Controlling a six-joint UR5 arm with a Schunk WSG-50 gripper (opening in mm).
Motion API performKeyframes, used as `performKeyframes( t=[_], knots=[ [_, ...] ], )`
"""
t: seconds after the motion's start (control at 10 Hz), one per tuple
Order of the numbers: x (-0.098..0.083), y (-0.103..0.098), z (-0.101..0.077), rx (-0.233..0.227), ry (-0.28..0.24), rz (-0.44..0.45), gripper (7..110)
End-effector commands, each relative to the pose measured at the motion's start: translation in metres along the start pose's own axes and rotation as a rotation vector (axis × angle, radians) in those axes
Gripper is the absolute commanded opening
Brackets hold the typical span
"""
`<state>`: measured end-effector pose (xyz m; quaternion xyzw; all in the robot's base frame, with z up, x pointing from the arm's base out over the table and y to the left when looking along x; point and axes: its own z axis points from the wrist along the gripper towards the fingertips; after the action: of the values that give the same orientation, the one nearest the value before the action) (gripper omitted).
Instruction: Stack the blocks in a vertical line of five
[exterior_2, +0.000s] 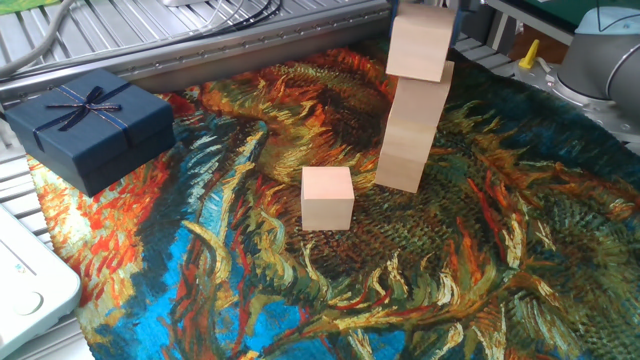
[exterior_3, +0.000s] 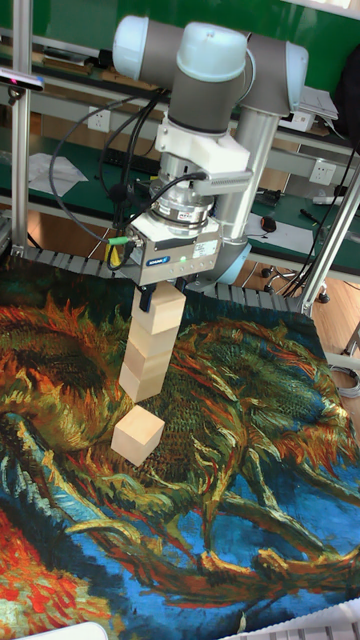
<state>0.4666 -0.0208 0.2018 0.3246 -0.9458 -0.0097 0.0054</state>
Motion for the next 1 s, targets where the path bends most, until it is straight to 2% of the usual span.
performKeyframes(
  t=[0.0,0.4,0.9],
  knots=[
    [0.002,0.01,0.0,-0.029,-0.007,0.017,7],
    [0.015,0.009,-0.004,-0.023,0.015,0.025,7],
    [0.011,0.015,0.001,-0.023,0.011,0.033,7]
  ],
)
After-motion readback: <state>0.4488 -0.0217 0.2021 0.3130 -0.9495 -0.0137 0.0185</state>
